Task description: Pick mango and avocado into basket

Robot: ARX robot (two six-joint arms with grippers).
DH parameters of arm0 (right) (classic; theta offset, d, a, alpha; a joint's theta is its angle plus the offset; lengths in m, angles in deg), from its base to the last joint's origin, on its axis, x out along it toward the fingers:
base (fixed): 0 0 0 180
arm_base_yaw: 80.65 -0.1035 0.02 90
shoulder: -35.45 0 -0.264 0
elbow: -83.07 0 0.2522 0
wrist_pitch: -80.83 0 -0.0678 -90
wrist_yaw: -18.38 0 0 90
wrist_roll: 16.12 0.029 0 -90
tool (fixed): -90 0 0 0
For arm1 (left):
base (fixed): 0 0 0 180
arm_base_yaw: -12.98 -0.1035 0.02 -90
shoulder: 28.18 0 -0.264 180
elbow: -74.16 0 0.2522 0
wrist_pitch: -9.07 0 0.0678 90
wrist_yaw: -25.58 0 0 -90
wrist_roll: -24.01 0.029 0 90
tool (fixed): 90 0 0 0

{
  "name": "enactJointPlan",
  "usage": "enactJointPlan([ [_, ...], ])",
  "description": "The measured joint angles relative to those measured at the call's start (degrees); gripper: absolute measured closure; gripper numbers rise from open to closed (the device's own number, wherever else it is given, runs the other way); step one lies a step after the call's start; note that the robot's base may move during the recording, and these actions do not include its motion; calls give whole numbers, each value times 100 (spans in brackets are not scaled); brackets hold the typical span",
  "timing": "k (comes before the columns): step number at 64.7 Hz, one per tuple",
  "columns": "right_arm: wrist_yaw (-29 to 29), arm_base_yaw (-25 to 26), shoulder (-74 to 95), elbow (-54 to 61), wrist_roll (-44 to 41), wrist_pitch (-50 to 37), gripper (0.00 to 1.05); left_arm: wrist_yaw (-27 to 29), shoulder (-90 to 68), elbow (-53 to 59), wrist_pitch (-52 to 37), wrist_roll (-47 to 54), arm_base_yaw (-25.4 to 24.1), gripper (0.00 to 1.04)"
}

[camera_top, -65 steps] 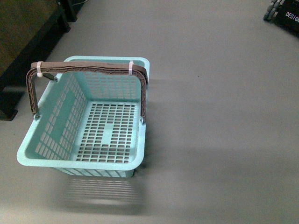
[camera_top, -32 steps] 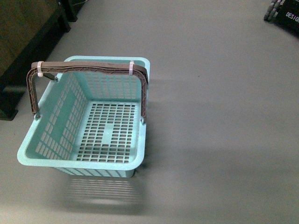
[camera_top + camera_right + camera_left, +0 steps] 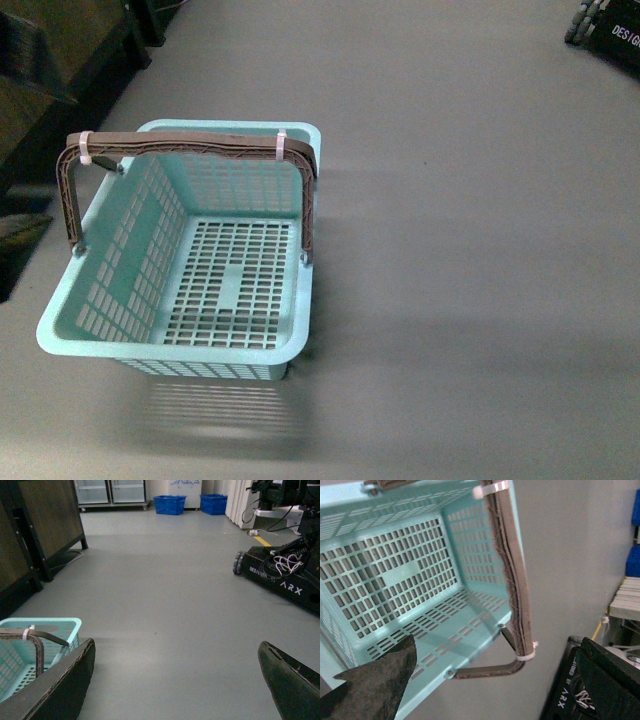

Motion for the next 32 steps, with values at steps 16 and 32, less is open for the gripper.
enactJointPlan([
  [16, 0, 0, 0, 0, 0, 0, 9, 175, -1947, -1836, 20, -284, 160, 8],
  [32, -2, 0, 0, 0, 2, 0, 9, 162, -3110, -3298, 221, -243, 168, 8],
])
